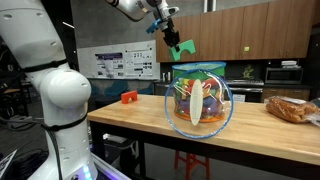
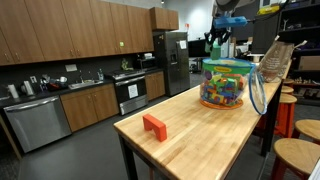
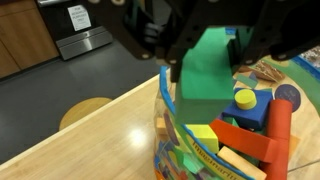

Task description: Put the blocks on the table in the clear bag.

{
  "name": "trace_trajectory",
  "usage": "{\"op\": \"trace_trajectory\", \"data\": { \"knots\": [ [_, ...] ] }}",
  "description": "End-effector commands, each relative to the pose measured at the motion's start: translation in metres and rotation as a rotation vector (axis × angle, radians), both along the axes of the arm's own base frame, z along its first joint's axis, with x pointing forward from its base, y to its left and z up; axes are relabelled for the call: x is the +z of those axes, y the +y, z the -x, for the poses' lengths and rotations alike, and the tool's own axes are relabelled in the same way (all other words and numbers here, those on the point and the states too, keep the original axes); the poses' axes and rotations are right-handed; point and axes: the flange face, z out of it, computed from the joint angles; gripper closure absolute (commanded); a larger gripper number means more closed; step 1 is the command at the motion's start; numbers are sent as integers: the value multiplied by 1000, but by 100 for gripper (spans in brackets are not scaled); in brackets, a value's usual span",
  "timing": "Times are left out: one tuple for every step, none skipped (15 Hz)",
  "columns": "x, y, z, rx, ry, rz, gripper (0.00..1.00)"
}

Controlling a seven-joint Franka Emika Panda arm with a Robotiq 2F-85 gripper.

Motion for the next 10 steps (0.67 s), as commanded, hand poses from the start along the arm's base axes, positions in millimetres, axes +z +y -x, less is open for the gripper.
{"op": "trace_trajectory", "data": {
  "knots": [
    [6,-25,2,-76,-6,3,84],
    [4,-33,2,-94,-5,1,84],
    [2,-40,2,-111,-4,-3,84],
    [-1,-48,2,-130,-1,-7,84],
    [-6,-55,1,-146,4,-12,84],
    [-13,-63,-1,-162,14,-13,84],
    [-20,-70,-3,-178,23,-15,84],
    [-26,-75,-5,-193,32,-19,84],
    [-34,-81,-8,-208,42,-18,84],
    [-41,-86,-11,-222,51,-21,84]
  ]
}}
